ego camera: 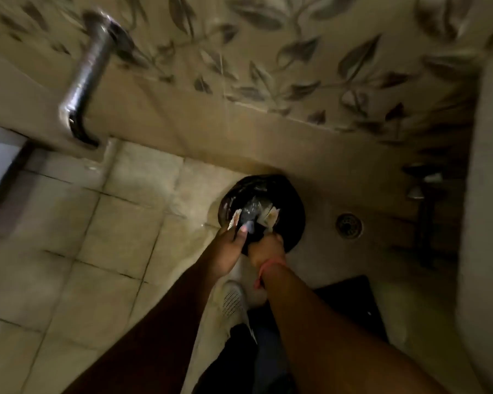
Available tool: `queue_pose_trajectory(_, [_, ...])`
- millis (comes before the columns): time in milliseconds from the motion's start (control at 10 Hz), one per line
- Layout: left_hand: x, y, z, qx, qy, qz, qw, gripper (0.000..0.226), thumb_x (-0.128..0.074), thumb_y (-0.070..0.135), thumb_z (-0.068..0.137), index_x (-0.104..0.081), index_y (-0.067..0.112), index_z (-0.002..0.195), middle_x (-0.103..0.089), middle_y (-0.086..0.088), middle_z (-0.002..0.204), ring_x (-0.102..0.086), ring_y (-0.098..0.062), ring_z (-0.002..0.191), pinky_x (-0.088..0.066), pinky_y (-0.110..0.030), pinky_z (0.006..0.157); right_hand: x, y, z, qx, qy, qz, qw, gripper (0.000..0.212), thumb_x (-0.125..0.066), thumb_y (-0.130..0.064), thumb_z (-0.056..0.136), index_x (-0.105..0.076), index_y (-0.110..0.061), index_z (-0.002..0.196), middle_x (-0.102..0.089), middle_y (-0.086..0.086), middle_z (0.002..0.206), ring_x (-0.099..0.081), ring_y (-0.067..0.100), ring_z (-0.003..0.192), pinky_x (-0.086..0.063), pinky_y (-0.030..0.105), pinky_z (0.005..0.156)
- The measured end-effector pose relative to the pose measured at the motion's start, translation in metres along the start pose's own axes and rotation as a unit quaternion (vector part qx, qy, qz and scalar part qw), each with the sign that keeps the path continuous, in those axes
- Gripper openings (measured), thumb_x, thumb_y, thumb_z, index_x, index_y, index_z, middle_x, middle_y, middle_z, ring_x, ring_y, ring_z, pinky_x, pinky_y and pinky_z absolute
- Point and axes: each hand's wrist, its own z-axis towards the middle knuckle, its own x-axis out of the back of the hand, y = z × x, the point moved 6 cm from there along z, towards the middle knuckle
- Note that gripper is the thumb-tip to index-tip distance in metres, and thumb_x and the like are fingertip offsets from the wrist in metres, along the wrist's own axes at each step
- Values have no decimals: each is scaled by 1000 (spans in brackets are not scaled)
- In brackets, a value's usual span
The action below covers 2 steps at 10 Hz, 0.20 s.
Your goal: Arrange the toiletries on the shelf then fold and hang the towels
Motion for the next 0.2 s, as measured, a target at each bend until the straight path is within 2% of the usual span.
queue_pose_trajectory(100, [-26, -28, 38, 88, -45, -26, 995, 73, -26, 71, 96, -23, 33, 158, -16, 4, 168, -18, -18, 154, -17, -41, 125, -23, 18, 55, 0, 22, -61, 998, 70, -53, -38, 86, -37, -14, 150, -25, 12, 160, -23, 29, 148, -23, 33, 117])
queue_pose_trajectory(200, [-48, -50, 61, 149, -50, -53, 986, 90, -23, 81, 86, -18, 30, 160, -9, -1, 169, -11, -24, 155, -14, -45, 126, -38, 27, 79, 9, 27, -151, 988, 68, -43, -44, 93, -28, -21, 155, -25, 7, 163, -17, 30, 150, -9, 46, 120])
